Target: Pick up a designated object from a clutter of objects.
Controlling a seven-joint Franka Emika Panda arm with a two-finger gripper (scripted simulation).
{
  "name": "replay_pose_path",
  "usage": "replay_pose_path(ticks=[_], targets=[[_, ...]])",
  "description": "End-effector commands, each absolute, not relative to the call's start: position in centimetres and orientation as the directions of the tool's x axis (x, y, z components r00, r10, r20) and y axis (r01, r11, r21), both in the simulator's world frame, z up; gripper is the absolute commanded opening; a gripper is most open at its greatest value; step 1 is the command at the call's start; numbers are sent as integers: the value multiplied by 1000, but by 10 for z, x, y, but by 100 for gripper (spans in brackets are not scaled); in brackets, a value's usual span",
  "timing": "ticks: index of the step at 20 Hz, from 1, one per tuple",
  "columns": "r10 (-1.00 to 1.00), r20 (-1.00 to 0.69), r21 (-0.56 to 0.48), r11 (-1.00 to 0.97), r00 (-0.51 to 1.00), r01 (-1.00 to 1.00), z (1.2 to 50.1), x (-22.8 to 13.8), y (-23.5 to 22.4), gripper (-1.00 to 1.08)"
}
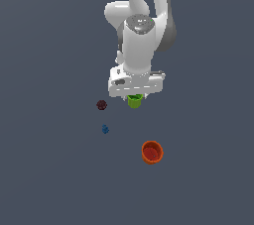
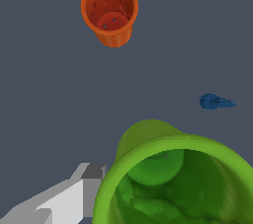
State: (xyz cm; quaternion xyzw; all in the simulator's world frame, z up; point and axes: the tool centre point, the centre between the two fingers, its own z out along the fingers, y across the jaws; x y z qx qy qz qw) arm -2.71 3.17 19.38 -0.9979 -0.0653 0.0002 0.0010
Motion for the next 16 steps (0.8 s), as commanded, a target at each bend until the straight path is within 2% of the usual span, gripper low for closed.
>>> replay_pose_path(ticks=[1, 16], targets=[[131, 0, -2, -991, 991, 131, 219, -22, 24, -100], [130, 0, -2, -992, 992, 130, 361, 13, -22, -100]])
